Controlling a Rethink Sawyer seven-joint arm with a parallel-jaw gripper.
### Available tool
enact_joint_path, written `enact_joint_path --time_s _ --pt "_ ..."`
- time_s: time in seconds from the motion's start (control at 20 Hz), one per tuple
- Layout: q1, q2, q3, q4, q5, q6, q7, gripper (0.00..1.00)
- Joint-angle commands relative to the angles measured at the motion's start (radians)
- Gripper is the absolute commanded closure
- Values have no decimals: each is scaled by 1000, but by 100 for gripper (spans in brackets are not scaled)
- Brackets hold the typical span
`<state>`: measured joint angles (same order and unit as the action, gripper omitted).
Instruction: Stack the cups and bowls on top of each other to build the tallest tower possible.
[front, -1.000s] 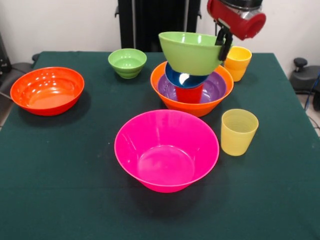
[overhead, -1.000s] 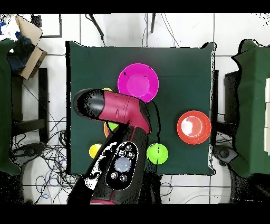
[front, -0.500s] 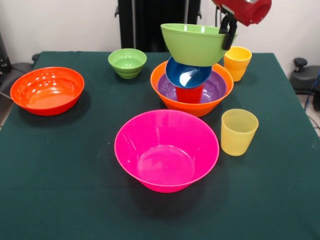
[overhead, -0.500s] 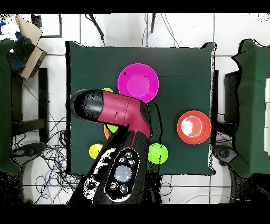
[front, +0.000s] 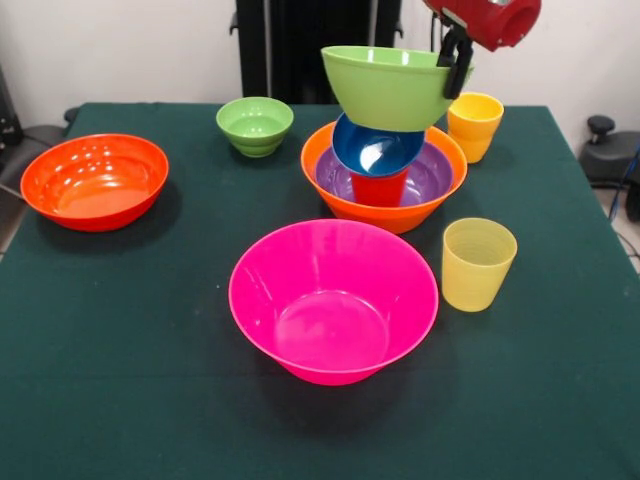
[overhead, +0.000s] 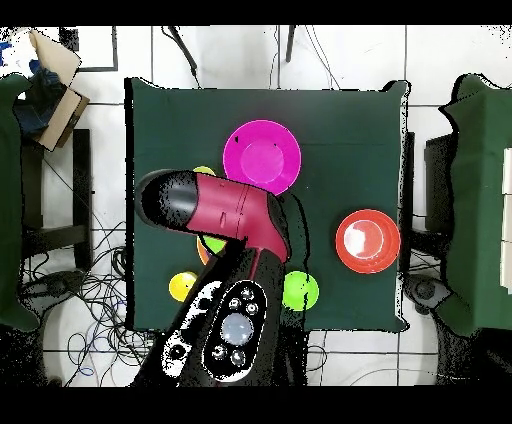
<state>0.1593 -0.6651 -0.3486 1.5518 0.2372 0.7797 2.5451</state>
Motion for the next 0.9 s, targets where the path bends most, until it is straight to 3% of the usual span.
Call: enact_joint_path --time_s 0.05,0.4,0.9 --pt "-27 54 133 96 -82 13 -81 100" --pt "-48 114 159 78 -95 -48 -88 100" --pt "-88 122 215 84 -108 -56 -110 100"
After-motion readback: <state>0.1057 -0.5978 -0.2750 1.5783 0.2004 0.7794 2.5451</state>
